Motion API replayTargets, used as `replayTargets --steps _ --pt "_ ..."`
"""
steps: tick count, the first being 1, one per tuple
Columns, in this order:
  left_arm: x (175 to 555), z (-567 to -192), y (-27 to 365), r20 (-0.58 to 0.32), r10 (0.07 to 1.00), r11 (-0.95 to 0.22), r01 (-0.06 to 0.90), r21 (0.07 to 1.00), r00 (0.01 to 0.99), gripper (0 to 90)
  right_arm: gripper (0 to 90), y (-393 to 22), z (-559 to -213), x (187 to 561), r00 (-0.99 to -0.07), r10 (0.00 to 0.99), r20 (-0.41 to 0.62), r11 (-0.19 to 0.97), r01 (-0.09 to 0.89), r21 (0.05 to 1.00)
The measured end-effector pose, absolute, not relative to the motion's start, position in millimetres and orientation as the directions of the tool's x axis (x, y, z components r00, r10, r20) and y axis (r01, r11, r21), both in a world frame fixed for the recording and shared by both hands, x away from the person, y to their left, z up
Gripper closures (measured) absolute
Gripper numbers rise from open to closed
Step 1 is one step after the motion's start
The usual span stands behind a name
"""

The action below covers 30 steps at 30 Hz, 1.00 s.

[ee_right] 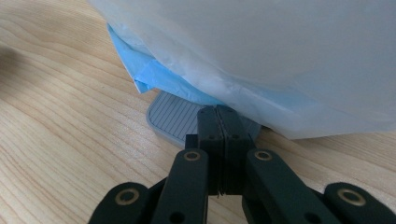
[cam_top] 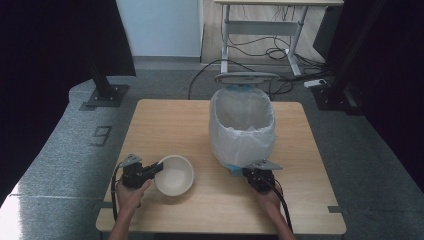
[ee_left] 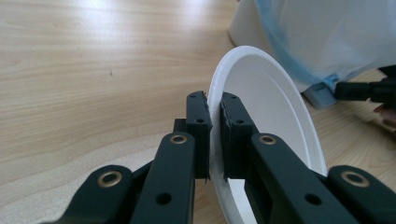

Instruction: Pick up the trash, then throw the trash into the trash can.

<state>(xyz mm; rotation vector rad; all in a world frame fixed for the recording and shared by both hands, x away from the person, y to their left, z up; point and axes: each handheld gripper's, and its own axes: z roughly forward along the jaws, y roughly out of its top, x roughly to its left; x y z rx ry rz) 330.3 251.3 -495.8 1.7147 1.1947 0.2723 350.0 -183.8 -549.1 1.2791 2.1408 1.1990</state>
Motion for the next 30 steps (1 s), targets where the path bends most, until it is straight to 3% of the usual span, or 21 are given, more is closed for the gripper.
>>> replayTargets --steps 30 --pt "317 -469 256 -0.284 0.795 -0.032 0.505 0.863 0.537 83.9 88.1 -183 -549 350 -0.521 0.848 0.099 0.23 0.53 0.816"
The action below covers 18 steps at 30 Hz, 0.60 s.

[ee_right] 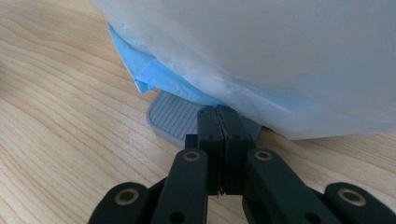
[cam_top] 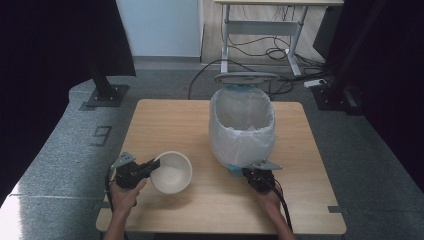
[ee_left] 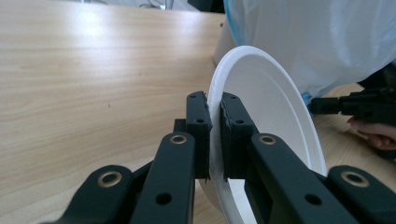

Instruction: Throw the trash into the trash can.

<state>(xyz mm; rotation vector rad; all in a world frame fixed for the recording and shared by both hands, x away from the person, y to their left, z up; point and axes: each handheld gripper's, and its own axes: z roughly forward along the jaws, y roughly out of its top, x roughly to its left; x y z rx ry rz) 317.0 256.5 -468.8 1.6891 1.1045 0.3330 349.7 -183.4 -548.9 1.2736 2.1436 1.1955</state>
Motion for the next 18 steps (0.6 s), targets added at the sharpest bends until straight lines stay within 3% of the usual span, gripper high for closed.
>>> replayTargets --steps 18 --pt "309 -450 266 -0.296 0.776 0.005 0.464 0.886 0.557 83.8 88.1 -183 -549 350 -0.521 0.848 0.1 0.229 0.53 0.816"
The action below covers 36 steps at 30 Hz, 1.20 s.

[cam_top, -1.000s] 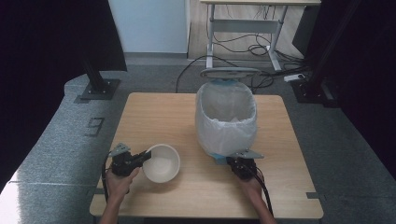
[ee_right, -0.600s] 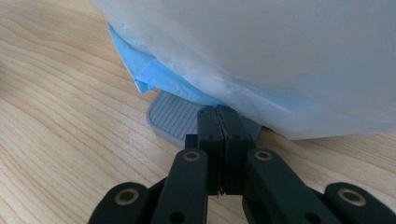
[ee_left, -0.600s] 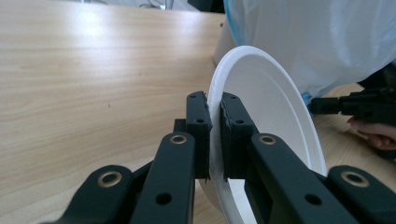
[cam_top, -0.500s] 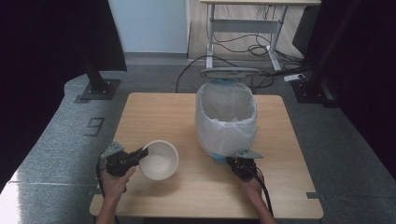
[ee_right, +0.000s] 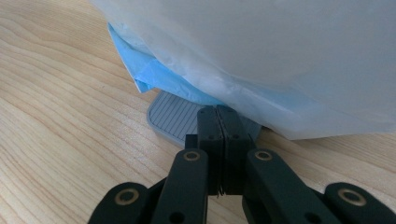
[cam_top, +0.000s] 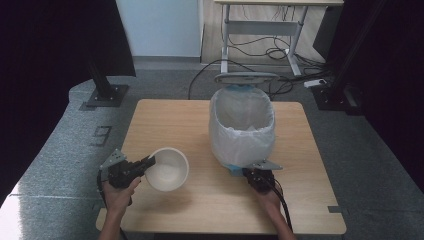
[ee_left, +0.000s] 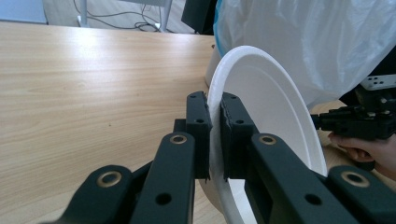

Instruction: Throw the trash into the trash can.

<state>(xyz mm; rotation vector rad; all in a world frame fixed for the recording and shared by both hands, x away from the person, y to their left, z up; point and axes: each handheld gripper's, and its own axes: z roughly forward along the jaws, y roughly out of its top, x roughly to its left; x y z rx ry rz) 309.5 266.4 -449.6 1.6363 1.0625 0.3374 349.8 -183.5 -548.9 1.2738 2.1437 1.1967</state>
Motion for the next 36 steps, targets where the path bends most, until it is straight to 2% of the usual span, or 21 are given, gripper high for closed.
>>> replayTargets --steps 15,36 --pt "303 -430 267 -0.288 0.754 0.022 0.414 0.91 0.591 83.8 88.1 -184 -549 350 -0.522 0.847 0.105 0.227 0.531 0.816" --pt "302 -418 264 -0.278 0.74 0.021 0.392 0.92 0.612 83.8 88.1 -184 -549 350 -0.522 0.847 0.103 0.228 0.531 0.817"
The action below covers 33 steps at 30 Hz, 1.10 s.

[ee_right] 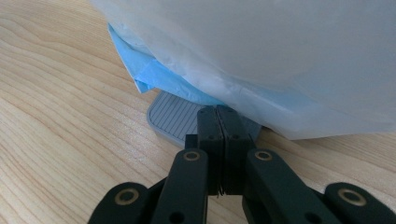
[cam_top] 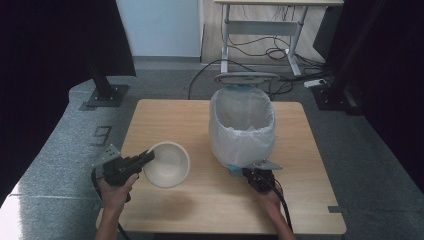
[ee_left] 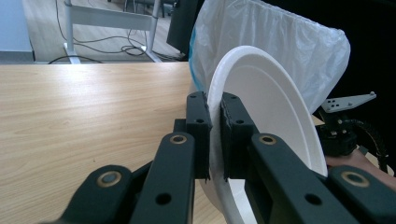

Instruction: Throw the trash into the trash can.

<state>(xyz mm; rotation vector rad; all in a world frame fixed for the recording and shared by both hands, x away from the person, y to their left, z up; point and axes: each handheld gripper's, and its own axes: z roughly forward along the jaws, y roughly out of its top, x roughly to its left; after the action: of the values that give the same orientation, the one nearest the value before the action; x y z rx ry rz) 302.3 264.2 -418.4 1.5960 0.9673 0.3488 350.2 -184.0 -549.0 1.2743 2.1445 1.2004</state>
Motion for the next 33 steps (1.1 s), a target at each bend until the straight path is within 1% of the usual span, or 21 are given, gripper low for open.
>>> replayTargets --steps 8,13,19,33 --pt "302 -413 263 -0.267 0.738 0.018 0.377 0.926 0.62 83.8 88.1 -184 -549 350 -0.522 0.847 0.104 0.227 0.531 0.816" --pt "302 -406 261 -0.276 0.731 0.031 0.374 0.927 0.623 83.8 88.1 -184 -549 350 -0.522 0.847 0.103 0.228 0.53 0.817" --pt "301 -393 253 -0.259 0.715 0.025 0.347 0.937 0.649 83.8 87.6 -184 -549 350 -0.522 0.847 0.101 0.229 0.53 0.817" --pt "309 -367 234 -0.229 0.692 -0.007 0.322 0.947 0.685 83.7 87.6 -184 -549 350 -0.521 0.847 0.109 0.223 0.532 0.817"
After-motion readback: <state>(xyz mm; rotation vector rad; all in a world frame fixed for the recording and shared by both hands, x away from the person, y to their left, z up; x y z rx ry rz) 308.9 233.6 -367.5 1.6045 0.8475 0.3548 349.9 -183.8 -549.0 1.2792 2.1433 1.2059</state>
